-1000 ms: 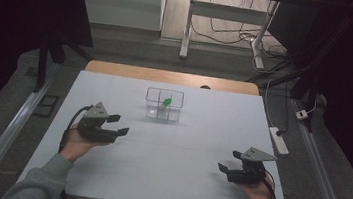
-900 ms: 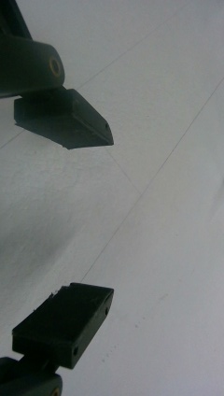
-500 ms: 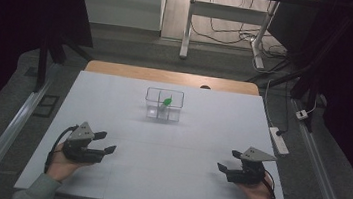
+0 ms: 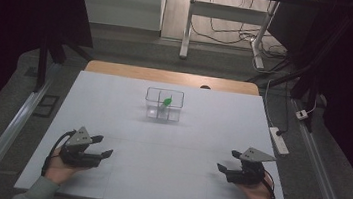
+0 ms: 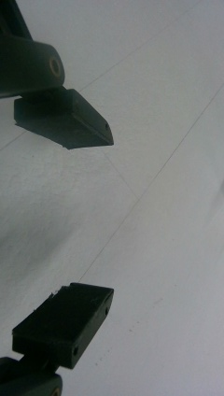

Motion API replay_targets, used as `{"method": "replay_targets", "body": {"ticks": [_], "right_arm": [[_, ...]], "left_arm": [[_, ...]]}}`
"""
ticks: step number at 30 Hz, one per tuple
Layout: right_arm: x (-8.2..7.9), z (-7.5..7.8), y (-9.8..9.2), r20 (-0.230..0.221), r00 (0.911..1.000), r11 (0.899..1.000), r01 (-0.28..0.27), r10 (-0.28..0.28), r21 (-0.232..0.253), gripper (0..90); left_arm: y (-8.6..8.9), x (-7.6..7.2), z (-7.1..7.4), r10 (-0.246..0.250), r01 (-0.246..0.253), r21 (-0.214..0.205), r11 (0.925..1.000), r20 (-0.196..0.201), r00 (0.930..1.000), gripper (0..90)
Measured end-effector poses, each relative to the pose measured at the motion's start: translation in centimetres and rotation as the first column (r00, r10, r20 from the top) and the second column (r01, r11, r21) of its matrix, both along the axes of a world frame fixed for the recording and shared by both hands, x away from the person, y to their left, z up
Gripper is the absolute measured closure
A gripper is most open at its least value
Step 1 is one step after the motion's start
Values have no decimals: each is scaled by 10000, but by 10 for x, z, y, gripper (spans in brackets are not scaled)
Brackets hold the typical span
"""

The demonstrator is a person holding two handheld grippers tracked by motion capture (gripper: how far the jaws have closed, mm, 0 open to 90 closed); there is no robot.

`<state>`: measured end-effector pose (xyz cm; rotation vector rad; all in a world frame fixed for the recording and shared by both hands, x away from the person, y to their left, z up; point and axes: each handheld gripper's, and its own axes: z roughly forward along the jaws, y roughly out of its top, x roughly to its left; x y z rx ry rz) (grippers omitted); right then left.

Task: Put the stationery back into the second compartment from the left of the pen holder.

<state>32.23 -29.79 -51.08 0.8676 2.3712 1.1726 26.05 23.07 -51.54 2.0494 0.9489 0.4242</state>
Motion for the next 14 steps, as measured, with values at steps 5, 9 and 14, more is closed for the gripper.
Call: {"method": "replay_targets", "body": {"ticks": [5,9,14], "right_arm": [[0,0,1,78,10000,10000,-8,8,33,223],[-1,0,1,94,9999,10000,-93,93,-25,224],[-2,0,1,127,9999,10000,-84,84,-41,223]], "left_arm": [[1,0,1,1,-1,-24,10000,43,10000,336],[1,1,2,25,-25,-41,10000,122,9999,336],[1,3,1,36,-36,-34,10000,73,10000,333]]}}
